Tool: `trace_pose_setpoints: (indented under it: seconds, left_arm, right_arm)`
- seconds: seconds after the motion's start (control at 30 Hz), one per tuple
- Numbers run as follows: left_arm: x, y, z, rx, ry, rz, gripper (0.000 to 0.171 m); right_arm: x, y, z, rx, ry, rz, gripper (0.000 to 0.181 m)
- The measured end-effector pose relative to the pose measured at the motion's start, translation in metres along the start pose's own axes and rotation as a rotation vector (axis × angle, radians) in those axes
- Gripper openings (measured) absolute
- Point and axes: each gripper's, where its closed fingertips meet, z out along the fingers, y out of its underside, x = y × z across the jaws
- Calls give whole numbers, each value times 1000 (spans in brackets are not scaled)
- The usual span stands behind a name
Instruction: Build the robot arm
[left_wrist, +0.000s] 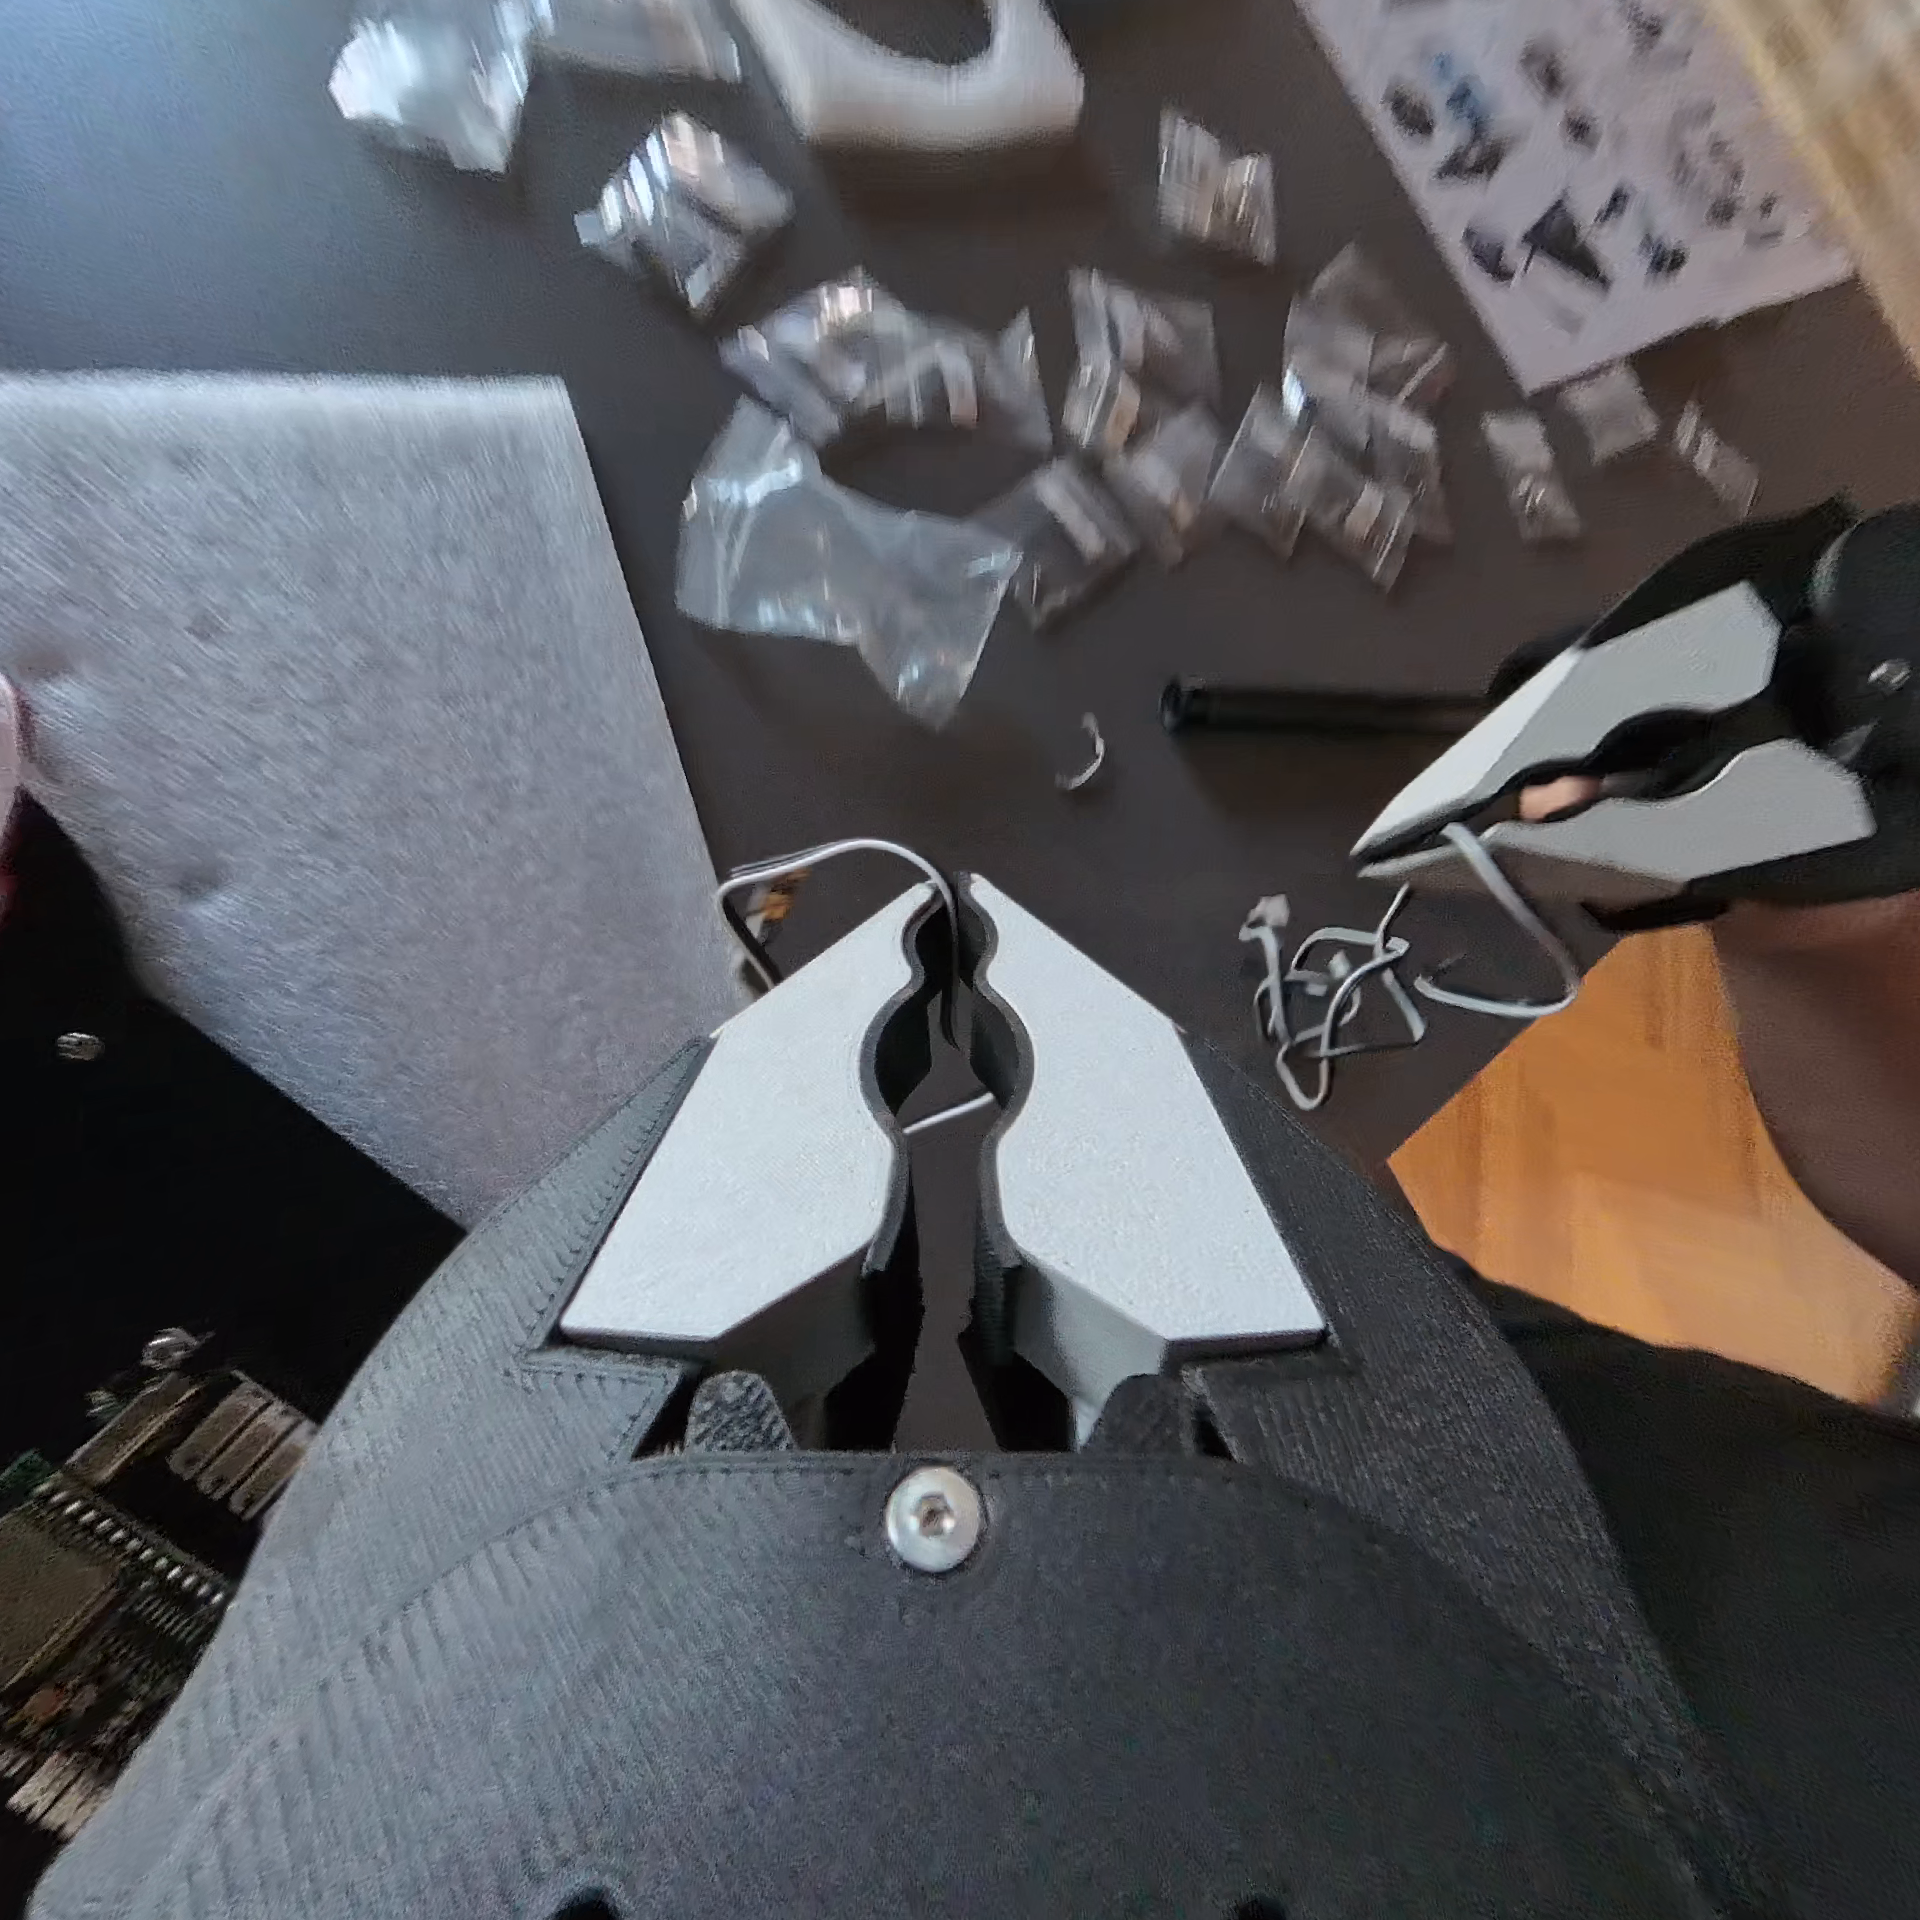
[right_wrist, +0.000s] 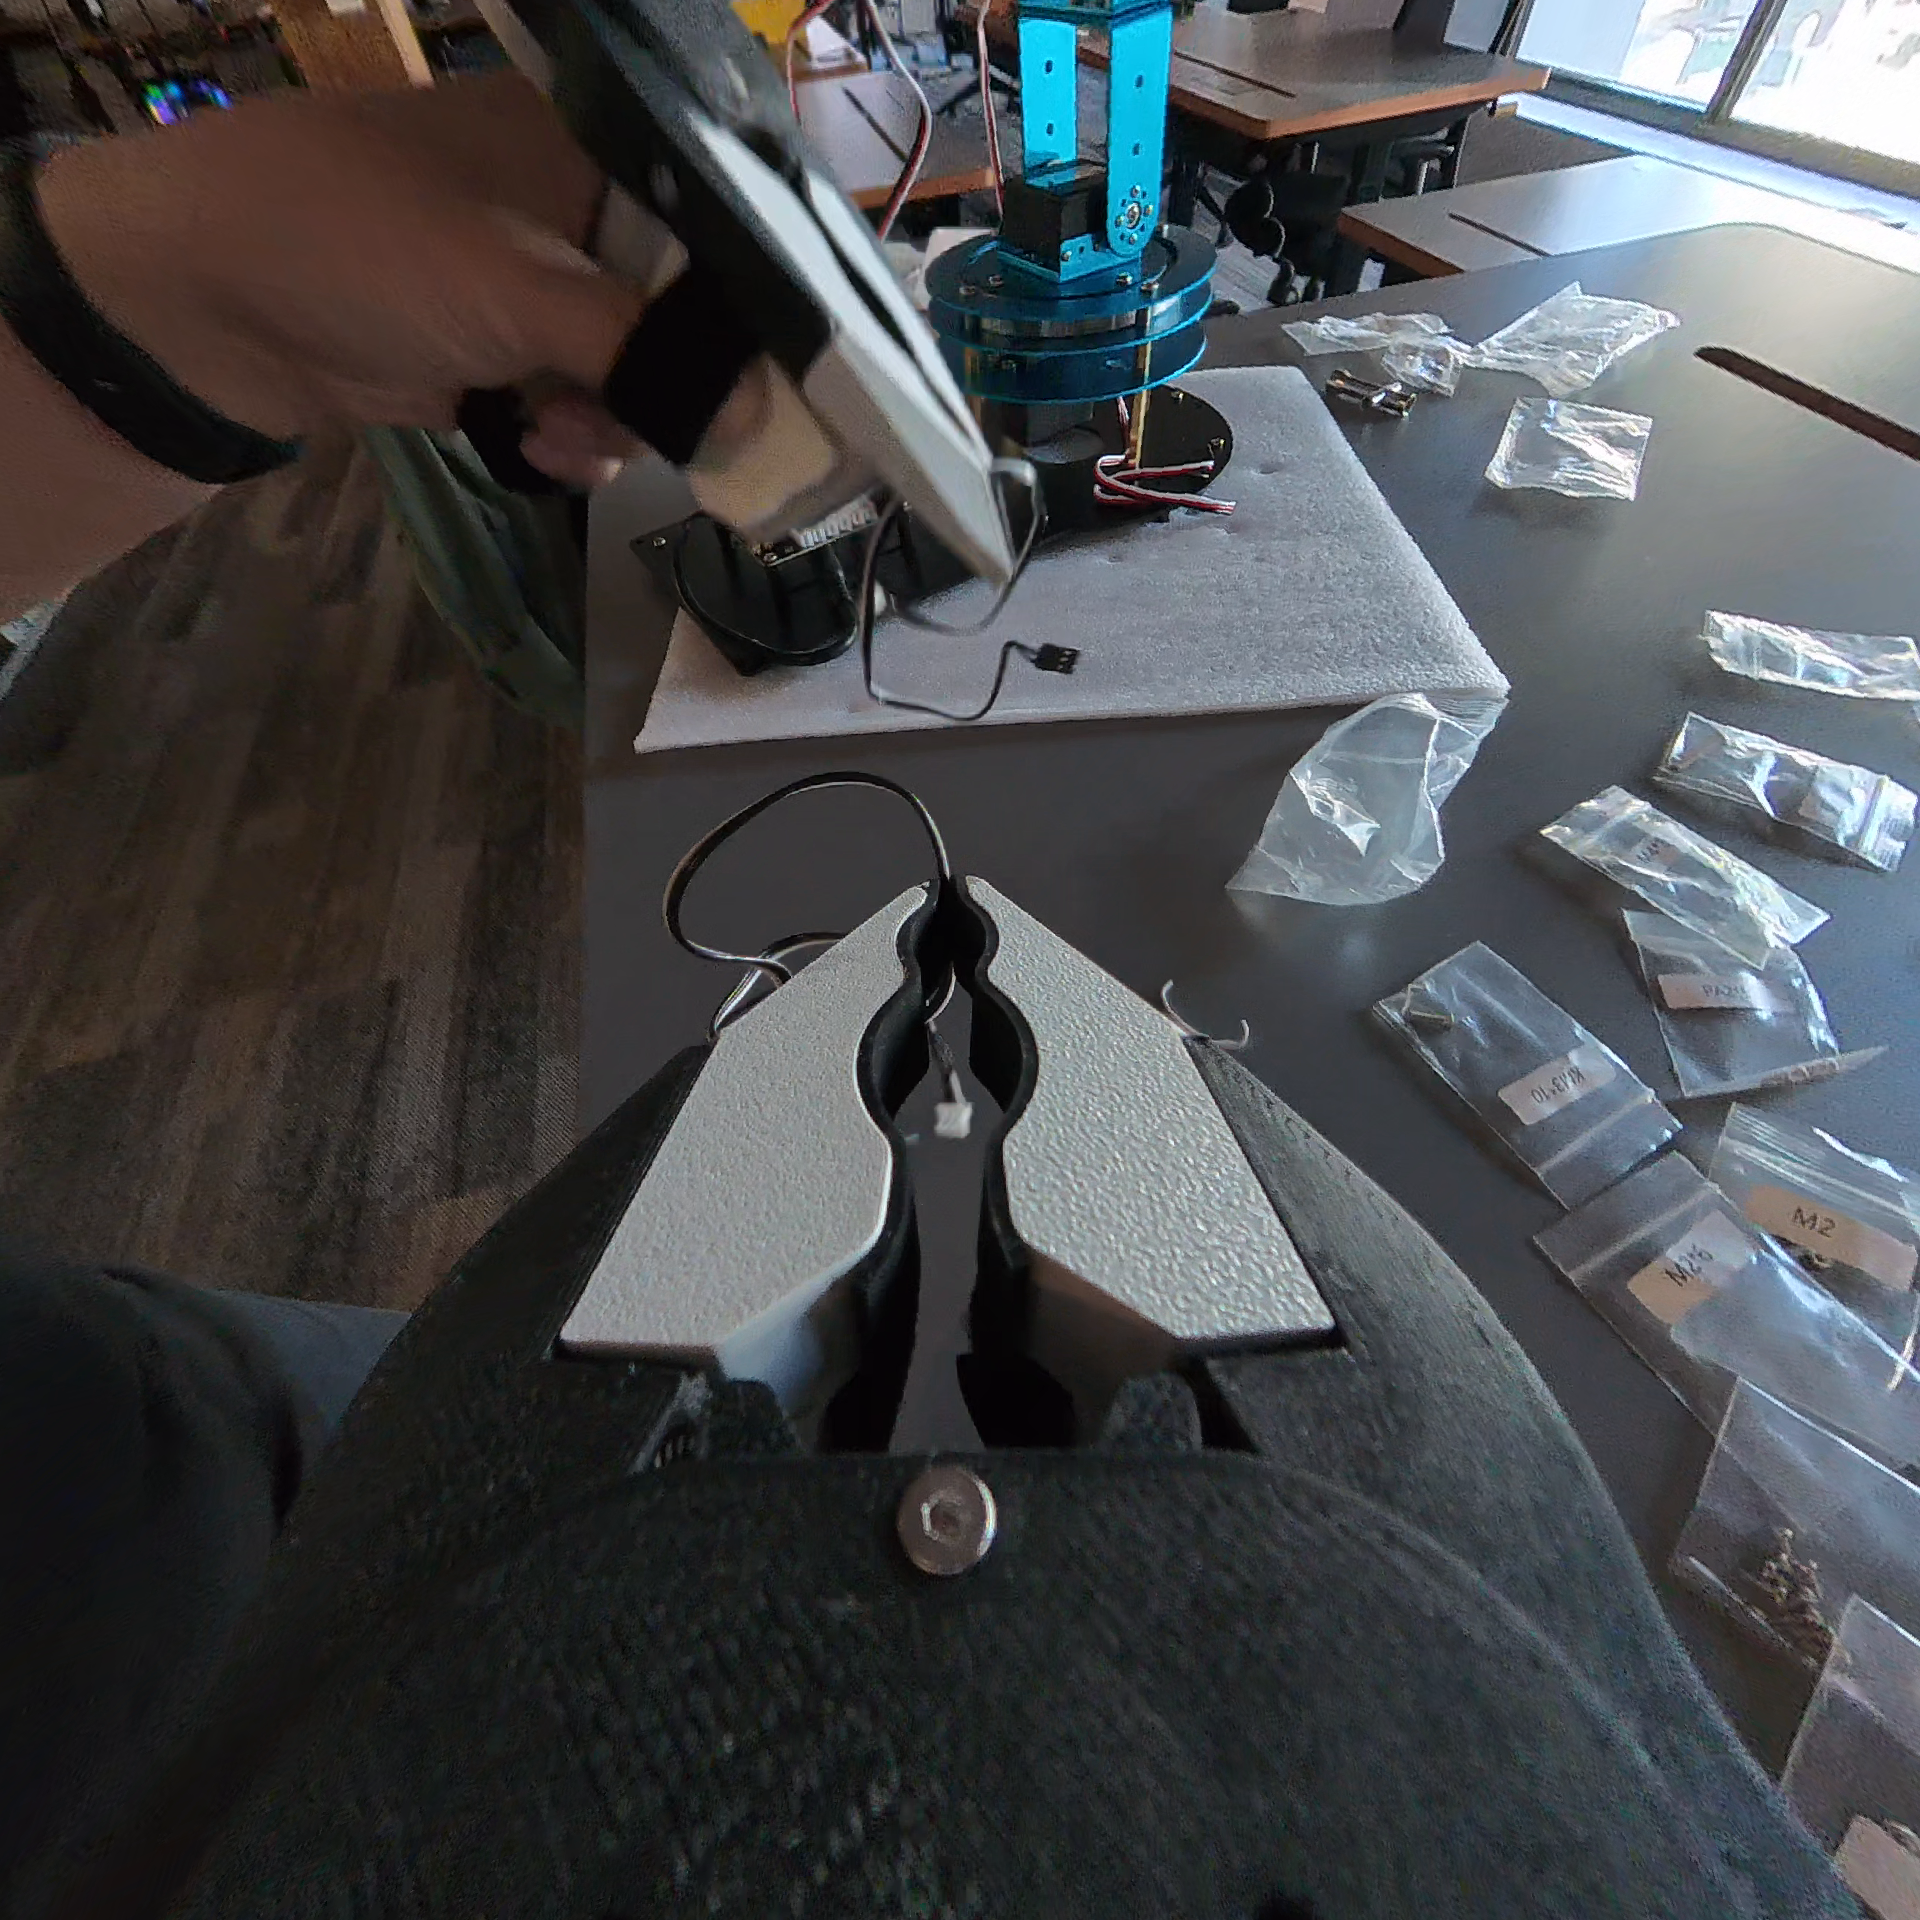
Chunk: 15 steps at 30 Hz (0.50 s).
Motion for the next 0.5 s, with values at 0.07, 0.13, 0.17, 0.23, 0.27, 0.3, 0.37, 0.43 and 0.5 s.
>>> trace_pose_setpoints:
  seconds: [0.07, 0.13, 0.17, 0.23, 0.27, 0.3, 0.37, 0.43, 0.5]
  left_arm:
    - [-9, 13, 12, -64, -10, -15, 0]
    - [-18, 21, 20, -93, -49, 4, 0]
    - [-19, 24, 23, -95, -65, 20, 0]
    - [-18, 27, 24, -87, -96, 50, 26]
    - [-16, 27, 23, -69, -109, 69, 34]
    - [-14, 27, 19, -48, -131, 89, 42]
    - [-13, 25, 7, 7, -191, 131, 51]
    - [-11, 22, -10, 68, -252, 161, 57]
    - [-4, 17, -25, 132, -278, 173, 61]
  right_arm:
    - [2, 0, -3, 11, -13, 27, 0]
    - [4, 1, -4, 18, -20, 44, 0]
    - [4, 0, -4, 27, -32, 53, 0]
    - [4, -3, -6, 56, -65, 84, 0]
    - [5, -4, -7, 69, -75, 100, 0]
    - [7, -6, -9, 80, -81, 115, 0]
    - [10, -8, -11, 93, -94, 133, 0]
    - [11, -12, -12, 99, -116, 132, 0]
    - [14, -14, -12, 85, -117, 134, 0]
